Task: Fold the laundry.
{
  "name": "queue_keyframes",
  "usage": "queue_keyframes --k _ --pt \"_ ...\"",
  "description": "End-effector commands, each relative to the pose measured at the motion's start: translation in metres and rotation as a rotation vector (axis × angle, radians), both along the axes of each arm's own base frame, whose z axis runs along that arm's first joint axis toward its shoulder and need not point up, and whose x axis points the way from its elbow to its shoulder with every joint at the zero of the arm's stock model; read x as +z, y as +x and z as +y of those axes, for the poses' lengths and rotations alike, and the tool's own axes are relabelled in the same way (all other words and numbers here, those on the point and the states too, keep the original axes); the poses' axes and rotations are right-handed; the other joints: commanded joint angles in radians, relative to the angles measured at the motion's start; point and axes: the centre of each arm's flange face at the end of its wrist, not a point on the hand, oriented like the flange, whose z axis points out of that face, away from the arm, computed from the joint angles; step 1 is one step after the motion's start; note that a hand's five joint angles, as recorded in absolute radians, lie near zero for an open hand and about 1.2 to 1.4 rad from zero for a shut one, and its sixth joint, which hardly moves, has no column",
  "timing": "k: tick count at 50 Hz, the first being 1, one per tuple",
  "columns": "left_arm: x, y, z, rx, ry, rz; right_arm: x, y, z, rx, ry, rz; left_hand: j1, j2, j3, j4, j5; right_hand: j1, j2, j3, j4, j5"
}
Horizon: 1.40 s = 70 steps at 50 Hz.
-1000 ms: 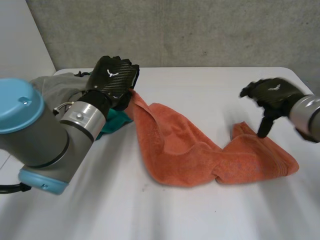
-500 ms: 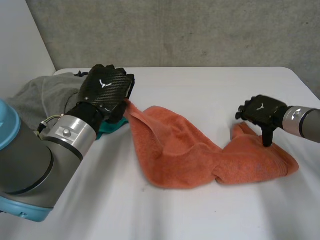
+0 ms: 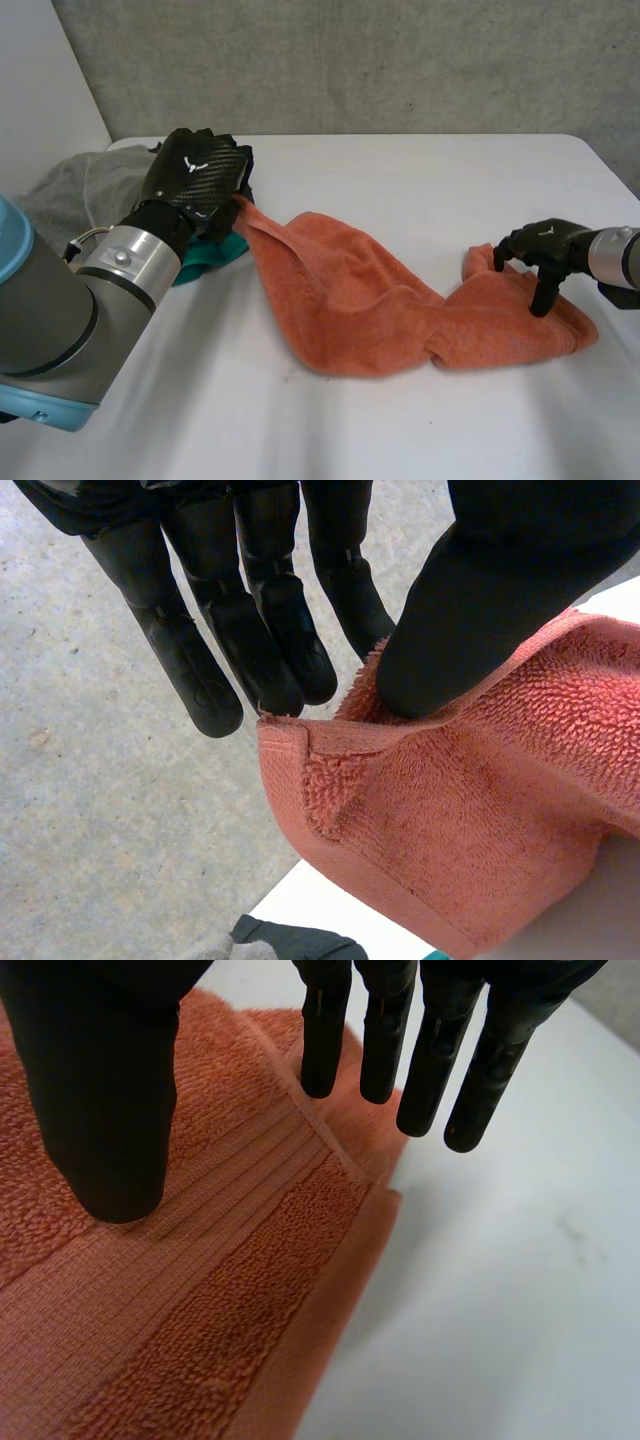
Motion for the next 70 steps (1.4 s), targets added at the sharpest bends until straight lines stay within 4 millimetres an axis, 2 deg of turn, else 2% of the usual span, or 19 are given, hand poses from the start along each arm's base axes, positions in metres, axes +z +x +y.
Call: queue_keyframes --k 1,4,6,7,16,21,22,25,28,31,35,39,41,46,54,58,64,68,70 --pt "-0.001 0.000 -0.001 0.000 0.002 -0.003 -0.015 -0.001 0.002 0.007 0.049 -0.002 0.275 0.196 0.202 0.193 0.234 0.090 0.031 0.023 0.022 0.038" --pt "-0.002 -0.001 -0.002 0.000 0.004 -0.003 -0.015 0.000 0.002 0.012 0.050 -0.004 0.275 0.196 0.202 0.193 0.234 0.330 0.270 0.263 0.261 0.277" --pt "-0.004 -0.001 -0.005 0.002 0.006 -0.006 -0.015 0.000 0.002 0.011 0.046 -0.002 0.275 0.196 0.202 0.193 0.234 0.885 0.826 0.818 0.816 0.833" --pt "-0.005 -0.002 -0.006 0.002 0.008 -0.007 -0.015 -0.001 0.001 0.011 0.044 0.000 0.275 0.196 0.202 0.193 0.234 0.999 0.939 0.931 0.930 0.946" --pt "-0.003 -0.015 -0.051 0.026 -0.052 0.011 0.000 0.000 -0.016 0.000 -0.061 0.003 0.275 0.196 0.202 0.193 0.234 1.000 0.940 0.932 0.931 0.947" --pt "0.042 -0.029 -0.093 0.045 -0.265 0.072 0.053 0.002 -0.060 -0.074 -0.389 -0.089 0.275 0.196 0.202 0.193 0.234 1.000 0.940 0.932 0.931 0.947" --pt "0.061 -0.032 -0.108 0.059 -0.349 0.105 0.065 0.002 -0.066 -0.095 -0.456 -0.114 0.275 0.196 0.202 0.193 0.234 1.000 0.940 0.932 0.931 0.947" --pt "0.103 -0.034 -0.133 0.085 -0.523 0.177 0.131 -0.003 -0.085 -0.185 -0.779 -0.242 0.275 0.196 0.202 0.193 0.234 1.000 0.940 0.932 0.931 0.947" --pt "0.146 -0.031 -0.146 0.109 -0.701 0.267 0.198 -0.013 -0.086 -0.276 -1.093 -0.397 0.275 0.196 0.202 0.193 0.234 1.000 0.940 0.932 0.931 0.947" --pt "0.172 -0.026 -0.149 0.136 -0.823 0.332 0.233 -0.018 -0.078 -0.301 -1.251 -0.464 0.275 0.196 0.202 0.193 0.234 1.000 0.940 0.932 0.931 0.947" --pt "0.183 -0.023 -0.150 0.159 -0.873 0.376 0.246 -0.017 -0.072 -0.282 -1.282 -0.470 0.275 0.196 0.202 0.193 0.234 1.000 0.940 0.932 0.931 0.947" --pt "0.165 -0.022 -0.156 0.158 -0.808 0.369 0.232 -0.016 -0.074 -0.282 -1.234 -0.457 0.275 0.196 0.202 0.193 0.234 1.000 0.940 0.932 0.931 0.947" --pt "0.130 -0.024 -0.159 0.139 -0.708 0.335 0.218 -0.016 -0.075 -0.283 -1.190 -0.447 0.275 0.196 0.202 0.193 0.234 1.000 0.940 0.932 0.931 0.947" --pt "0.086 -0.025 -0.151 0.089 -0.577 0.274 0.160 -0.014 -0.074 -0.279 -1.010 -0.412 0.275 0.196 0.202 0.193 0.234 1.000 0.940 0.932 0.931 0.947" --pt "-0.029 -0.026 -0.120 0.007 -0.260 0.114 0.052 -0.006 -0.063 -0.226 -0.709 -0.302 0.275 0.196 0.202 0.193 0.234 1.000 0.940 0.932 0.931 0.947" --pt "-0.061 -0.021 -0.105 0.004 -0.153 0.069 0.014 -0.006 -0.053 -0.208 -0.602 -0.195 0.275 0.196 0.202 0.193 0.234 1.000 0.940 0.932 0.931 0.947" --pt "-0.083 -0.017 -0.081 -0.005 0.007 0.002 0.002 -0.013 -0.035 -0.183 -0.472 -0.061 0.275 0.196 0.202 0.193 0.234 1.000 0.940 0.932 0.931 0.947" --pt "-0.065 -0.007 -0.058 -0.002 0.101 -0.042 0.008 -0.033 -0.017 -0.193 -0.351 0.031 0.275 0.196 0.202 0.193 0.234 1.000 0.940 0.932 0.931 0.947" --pt "-0.056 -0.001 -0.042 0.000 0.172 -0.091 0.029 -0.046 -0.001 -0.192 -0.310 0.096 0.275 0.196 0.202 0.193 0.234 1.000 0.940 0.932 0.931 0.947"
